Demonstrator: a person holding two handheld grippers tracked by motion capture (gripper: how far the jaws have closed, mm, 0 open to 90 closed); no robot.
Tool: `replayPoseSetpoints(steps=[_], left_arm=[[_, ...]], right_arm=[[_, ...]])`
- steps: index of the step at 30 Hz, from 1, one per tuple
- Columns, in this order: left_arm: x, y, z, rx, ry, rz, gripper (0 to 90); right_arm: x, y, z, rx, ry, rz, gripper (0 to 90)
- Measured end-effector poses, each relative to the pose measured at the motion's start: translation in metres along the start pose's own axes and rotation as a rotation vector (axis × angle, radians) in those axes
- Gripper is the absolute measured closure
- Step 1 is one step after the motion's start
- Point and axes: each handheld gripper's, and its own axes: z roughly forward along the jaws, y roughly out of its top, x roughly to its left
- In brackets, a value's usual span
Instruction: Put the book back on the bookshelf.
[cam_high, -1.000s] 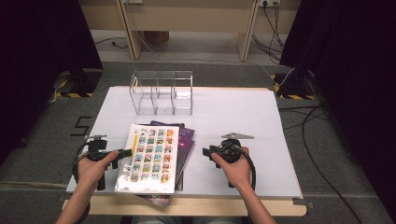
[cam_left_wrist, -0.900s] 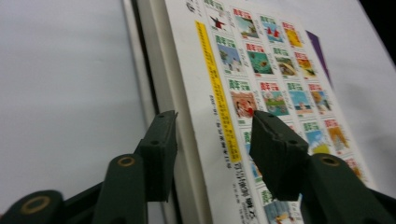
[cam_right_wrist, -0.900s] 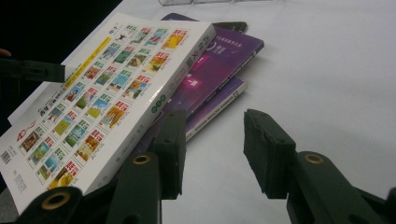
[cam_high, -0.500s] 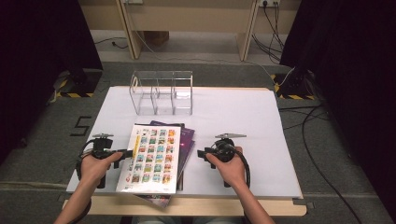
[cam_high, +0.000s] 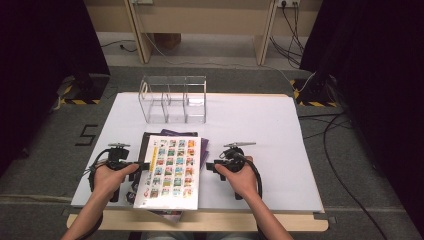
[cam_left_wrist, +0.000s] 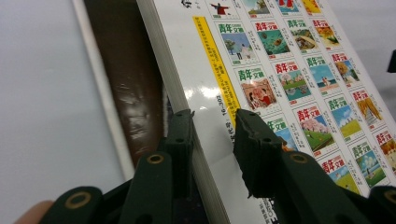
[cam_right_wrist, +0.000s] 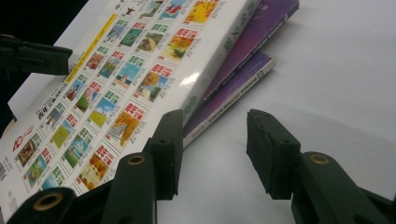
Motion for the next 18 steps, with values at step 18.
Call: replayPoseSetpoints(steps=[18], left_arm=[[-0.002, 0.002, 0.002, 0.018, 0.011, -0.023, 65.5]], right_arm=[[0.004, 0.009, 0.032, 0.082, 0.128, 0.112, 53.0]])
